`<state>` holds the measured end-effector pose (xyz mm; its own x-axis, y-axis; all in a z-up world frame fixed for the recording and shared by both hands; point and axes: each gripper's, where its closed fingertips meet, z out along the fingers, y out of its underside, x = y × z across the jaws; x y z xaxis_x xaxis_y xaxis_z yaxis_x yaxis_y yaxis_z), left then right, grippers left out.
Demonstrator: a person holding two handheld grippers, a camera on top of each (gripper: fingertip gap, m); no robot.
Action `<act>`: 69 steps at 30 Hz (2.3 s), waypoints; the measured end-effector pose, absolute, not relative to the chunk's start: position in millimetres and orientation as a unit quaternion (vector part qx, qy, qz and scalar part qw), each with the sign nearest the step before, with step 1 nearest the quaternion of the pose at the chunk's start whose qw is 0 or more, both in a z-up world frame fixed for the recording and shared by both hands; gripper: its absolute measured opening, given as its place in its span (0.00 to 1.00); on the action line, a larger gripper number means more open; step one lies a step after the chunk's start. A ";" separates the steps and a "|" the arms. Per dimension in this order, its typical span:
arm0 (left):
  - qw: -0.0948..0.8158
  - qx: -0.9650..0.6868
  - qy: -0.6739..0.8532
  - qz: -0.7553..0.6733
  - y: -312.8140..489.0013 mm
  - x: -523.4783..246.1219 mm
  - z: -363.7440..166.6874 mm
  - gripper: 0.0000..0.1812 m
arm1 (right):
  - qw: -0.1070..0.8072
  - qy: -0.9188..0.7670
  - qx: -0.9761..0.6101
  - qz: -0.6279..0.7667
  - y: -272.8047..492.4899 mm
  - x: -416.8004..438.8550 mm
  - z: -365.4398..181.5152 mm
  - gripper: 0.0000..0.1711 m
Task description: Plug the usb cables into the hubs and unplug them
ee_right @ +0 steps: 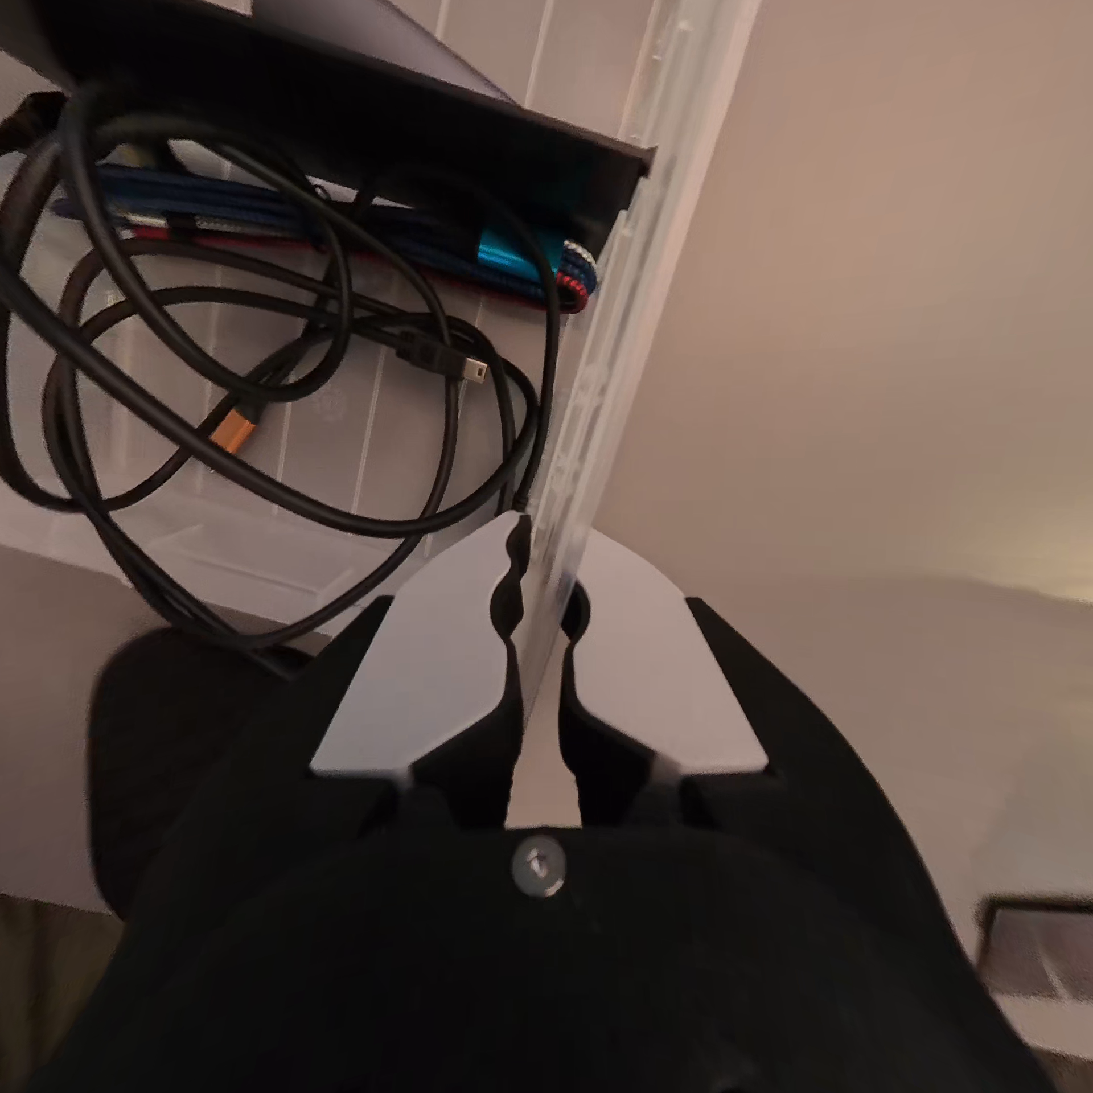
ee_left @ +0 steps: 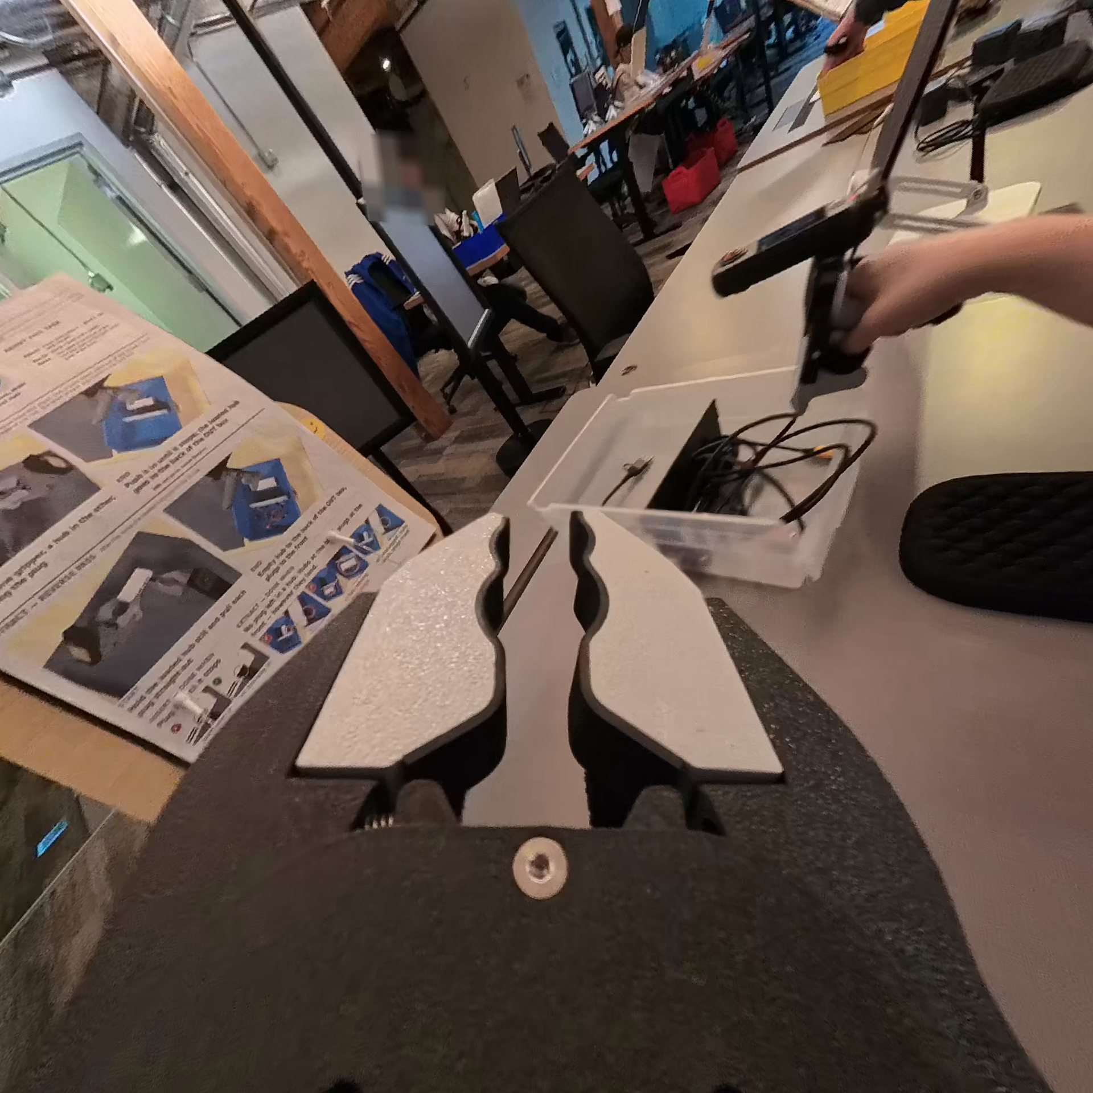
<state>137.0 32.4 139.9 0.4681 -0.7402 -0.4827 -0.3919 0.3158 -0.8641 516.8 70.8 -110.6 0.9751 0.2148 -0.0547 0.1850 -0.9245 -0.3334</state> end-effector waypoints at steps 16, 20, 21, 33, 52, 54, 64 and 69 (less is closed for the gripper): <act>0.657 -0.687 0.297 -0.090 16.5 -36.1 134.4 0.11 | 0.238 -0.142 -0.960 0.047 53.3 535.5 -109.3 0.06; 0.636 -0.719 0.261 -0.099 19.2 -93.1 110.8 0.13 | 0.332 -0.122 -0.935 0.035 53.1 539.7 -85.0 0.13; 0.636 -0.718 0.268 -0.096 21.1 -102.1 106.5 0.13 | 0.360 -0.123 -0.925 0.017 52.7 542.6 -72.8 0.17; 0.440 -0.735 0.513 0.061 50.6 -139.4 1.9 0.20 | 0.657 -0.247 -0.705 0.102 46.1 403.9 116.3 0.28; 0.317 -0.720 0.600 0.145 103.4 -100.3 -17.1 0.13 | 0.774 -0.367 -0.494 0.149 50.7 284.0 211.6 0.27; 0.307 -0.728 0.595 0.144 113.4 -101.7 -18.7 0.14 | 0.779 -0.351 -0.490 0.173 58.1 287.7 223.3 0.27; 0.152 -0.684 0.679 0.218 160.7 -129.7 -66.6 0.19 | 0.740 -0.366 -0.529 0.197 86.3 285.6 179.0 0.25; 0.158 -0.634 0.720 0.235 181.0 -130.4 -80.3 0.19 | 0.724 -0.392 -0.544 0.163 94.5 273.4 164.6 0.25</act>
<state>-130.4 181.0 -80.3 -0.1462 -0.8380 -0.5258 -0.9868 0.0858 0.1377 273.4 94.5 164.6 0.6392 0.6622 0.3911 0.1914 0.3555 -0.9149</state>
